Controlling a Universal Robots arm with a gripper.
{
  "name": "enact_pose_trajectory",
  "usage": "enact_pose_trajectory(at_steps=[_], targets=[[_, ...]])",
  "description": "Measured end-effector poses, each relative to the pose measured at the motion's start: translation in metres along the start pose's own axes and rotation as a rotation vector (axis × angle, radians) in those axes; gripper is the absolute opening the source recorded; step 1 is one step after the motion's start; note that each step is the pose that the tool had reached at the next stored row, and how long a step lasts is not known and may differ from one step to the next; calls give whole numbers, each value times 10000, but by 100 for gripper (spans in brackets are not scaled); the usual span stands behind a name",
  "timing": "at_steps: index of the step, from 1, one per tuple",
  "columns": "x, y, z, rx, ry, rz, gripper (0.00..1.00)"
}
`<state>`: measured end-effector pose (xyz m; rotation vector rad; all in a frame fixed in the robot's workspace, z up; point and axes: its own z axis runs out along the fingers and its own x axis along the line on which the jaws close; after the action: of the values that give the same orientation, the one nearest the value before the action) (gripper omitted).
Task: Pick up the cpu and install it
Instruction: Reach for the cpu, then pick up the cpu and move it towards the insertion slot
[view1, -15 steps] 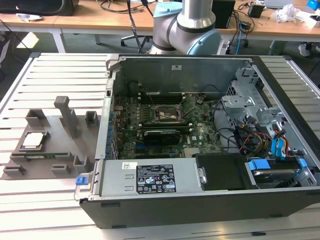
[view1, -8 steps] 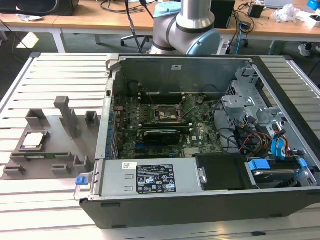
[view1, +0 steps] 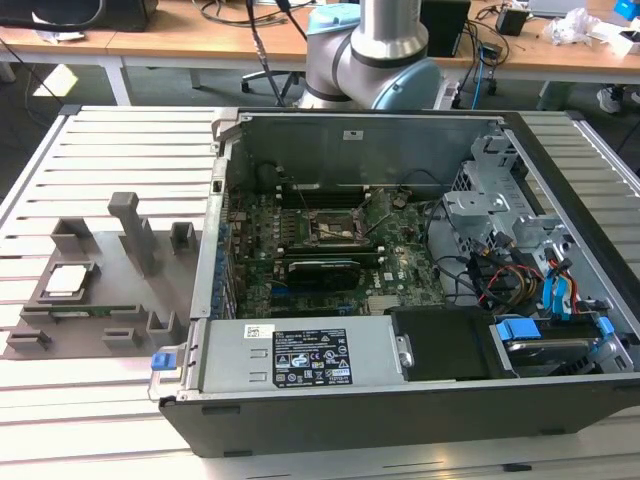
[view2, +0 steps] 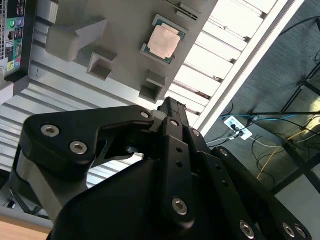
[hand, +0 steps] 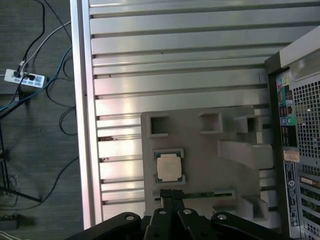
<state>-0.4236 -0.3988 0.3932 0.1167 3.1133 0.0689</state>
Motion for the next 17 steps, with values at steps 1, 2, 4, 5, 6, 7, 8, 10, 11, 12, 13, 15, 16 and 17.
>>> enact_pose_trajectory(at_steps=[1,2,4,5,6,7,8,10,11,12,13,15,16,17], targets=[[22,-2,-1,0,0,0,11],[36,-3,-1,0,0,-1,11],[59,-5,-2,1,1,-1,11],[59,-5,-2,0,0,-2,11],[60,-5,-2,0,0,-2,11],[61,-5,-2,0,0,0,11],[61,-5,-2,0,0,-1,11],[61,-5,-2,0,1,-1,11],[61,-5,-2,0,1,-1,11],[61,-5,-2,0,0,-1,11],[61,-5,-2,0,1,-1,11],[61,-5,-2,1,1,-1,11],[61,-5,-2,0,0,-1,11],[62,-5,-2,0,1,-1,11]])
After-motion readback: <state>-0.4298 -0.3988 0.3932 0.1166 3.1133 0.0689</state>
